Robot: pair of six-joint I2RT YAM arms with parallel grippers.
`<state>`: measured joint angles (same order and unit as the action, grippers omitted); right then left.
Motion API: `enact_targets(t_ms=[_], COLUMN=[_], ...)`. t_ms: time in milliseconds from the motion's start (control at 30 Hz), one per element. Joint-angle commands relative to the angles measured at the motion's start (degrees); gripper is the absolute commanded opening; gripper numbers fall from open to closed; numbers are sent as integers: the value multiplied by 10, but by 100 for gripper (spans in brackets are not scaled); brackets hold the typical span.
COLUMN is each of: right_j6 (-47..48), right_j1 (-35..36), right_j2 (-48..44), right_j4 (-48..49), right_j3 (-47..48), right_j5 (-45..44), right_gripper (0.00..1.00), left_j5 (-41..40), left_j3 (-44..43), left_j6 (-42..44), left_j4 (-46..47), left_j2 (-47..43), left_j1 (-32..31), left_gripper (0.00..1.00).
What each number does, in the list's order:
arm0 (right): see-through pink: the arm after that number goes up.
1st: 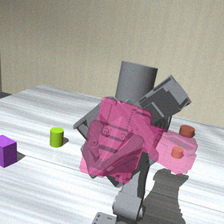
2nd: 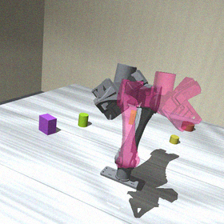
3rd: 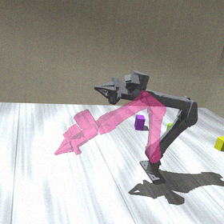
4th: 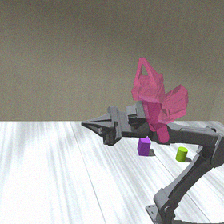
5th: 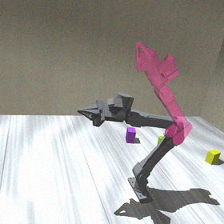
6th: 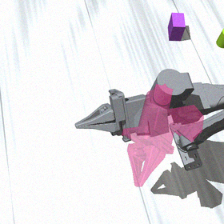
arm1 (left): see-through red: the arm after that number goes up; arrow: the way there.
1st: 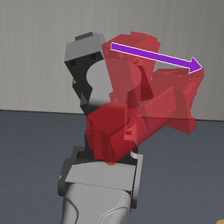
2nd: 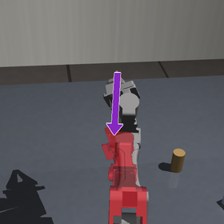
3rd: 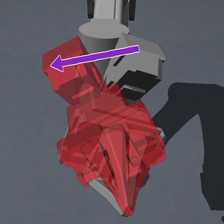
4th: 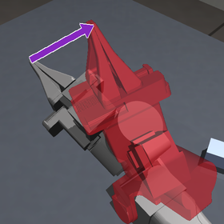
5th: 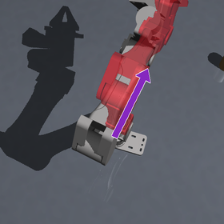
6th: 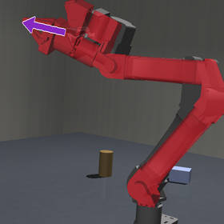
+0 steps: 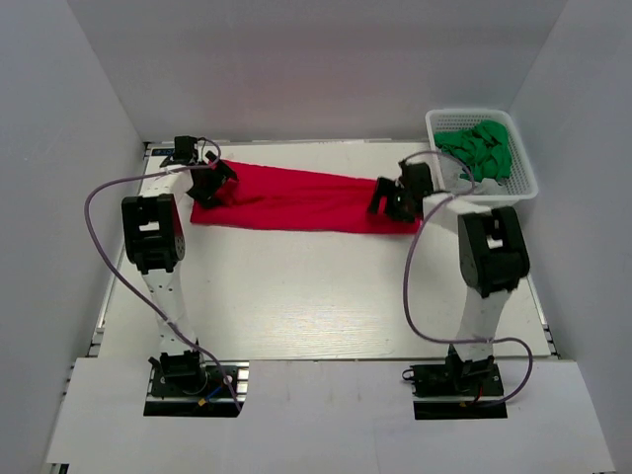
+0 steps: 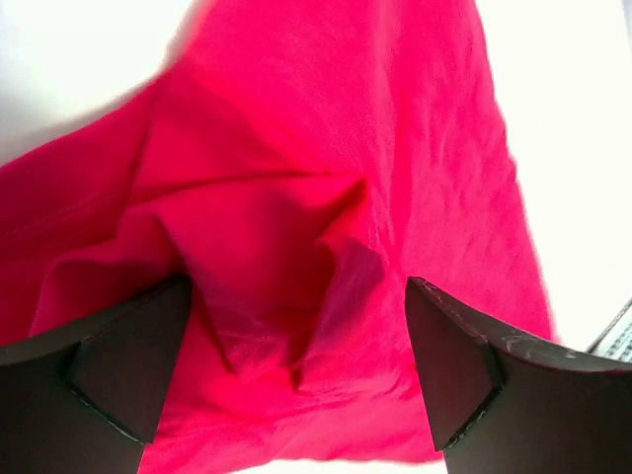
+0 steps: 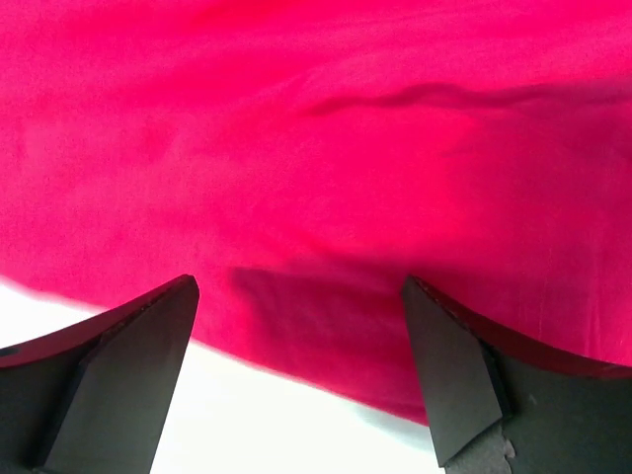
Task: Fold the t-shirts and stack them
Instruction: Rotate the tshirt 90 degrees
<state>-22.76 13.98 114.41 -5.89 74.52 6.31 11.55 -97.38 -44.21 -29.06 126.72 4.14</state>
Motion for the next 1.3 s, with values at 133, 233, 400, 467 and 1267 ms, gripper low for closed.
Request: enact_targets(t_ms=[133, 233, 400, 467, 1267], right_j6=[-21, -23, 28, 71, -155], right_j1=[180, 304, 490, 520, 478], right_j2=[-114, -153, -177, -183, -495], right_j4=[-111, -125, -108, -66, -147], right_j3=[-277, -327, -286, -258, -315], right_j5=[83, 120, 167, 203, -263], right_gripper=[90, 90, 90, 90, 90], left_j5=[46, 83, 117, 145, 146], left_j3=[-113, -250, -347, -326, -254], left_j6=[10, 4, -15, -31, 100], left_j4=[78, 83, 136, 255, 32], left_j2=[120, 199, 291, 298, 15], left_j1=[-22, -53, -103, -122, -170], left_gripper=[100, 100, 100, 100, 100])
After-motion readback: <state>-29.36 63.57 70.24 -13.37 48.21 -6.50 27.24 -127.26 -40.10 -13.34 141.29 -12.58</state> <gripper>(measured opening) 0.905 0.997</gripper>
